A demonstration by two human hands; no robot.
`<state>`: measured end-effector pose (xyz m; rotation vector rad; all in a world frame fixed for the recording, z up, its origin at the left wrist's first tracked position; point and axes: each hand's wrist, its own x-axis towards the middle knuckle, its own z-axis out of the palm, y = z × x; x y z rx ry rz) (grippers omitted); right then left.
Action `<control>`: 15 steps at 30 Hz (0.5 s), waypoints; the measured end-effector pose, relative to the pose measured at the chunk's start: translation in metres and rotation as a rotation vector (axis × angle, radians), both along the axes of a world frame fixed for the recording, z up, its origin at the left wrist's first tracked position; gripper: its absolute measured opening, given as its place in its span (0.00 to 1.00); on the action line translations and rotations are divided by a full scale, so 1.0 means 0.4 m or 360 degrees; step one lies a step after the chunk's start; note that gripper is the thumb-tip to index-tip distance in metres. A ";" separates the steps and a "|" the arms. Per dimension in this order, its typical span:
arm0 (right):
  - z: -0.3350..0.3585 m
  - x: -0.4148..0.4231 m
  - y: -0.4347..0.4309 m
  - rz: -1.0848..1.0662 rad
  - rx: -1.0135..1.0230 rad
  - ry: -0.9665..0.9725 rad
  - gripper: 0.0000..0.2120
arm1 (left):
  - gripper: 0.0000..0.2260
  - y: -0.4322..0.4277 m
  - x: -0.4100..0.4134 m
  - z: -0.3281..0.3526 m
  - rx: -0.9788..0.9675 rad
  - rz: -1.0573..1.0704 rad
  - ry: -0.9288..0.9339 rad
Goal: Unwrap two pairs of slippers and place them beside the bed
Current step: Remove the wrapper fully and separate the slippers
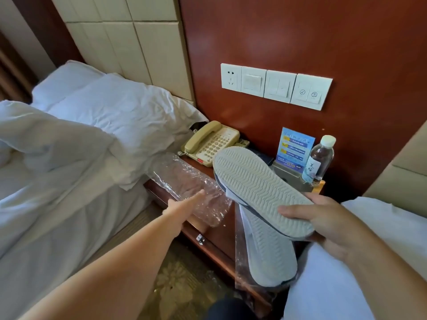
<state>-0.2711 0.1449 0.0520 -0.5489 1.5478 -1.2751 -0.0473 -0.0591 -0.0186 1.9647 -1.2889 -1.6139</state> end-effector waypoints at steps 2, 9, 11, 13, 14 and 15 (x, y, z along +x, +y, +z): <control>-0.022 0.029 -0.028 -0.0049 -0.0019 0.0003 0.23 | 0.54 0.005 0.008 0.012 -0.0123 -0.0014 -0.0147; -0.039 0.165 -0.085 -0.0205 -0.0184 0.0278 0.19 | 0.23 0.093 0.024 0.115 -0.0257 -0.0460 0.0442; -0.019 0.215 -0.083 -0.0172 -0.0249 0.0497 0.20 | 0.21 0.131 0.020 0.147 -0.0201 -0.0541 0.0643; 0.004 0.257 -0.072 -0.0081 -0.0334 0.0622 0.24 | 0.23 0.159 0.023 0.175 -0.0107 -0.0553 0.0838; 0.014 0.272 -0.066 -0.0029 -0.0385 0.0631 0.25 | 0.23 0.171 0.029 0.192 -0.0075 -0.0566 0.0897; 0.022 0.285 -0.059 0.0021 -0.0435 0.0621 0.25 | 0.22 0.182 0.037 0.209 -0.0065 -0.0598 0.0935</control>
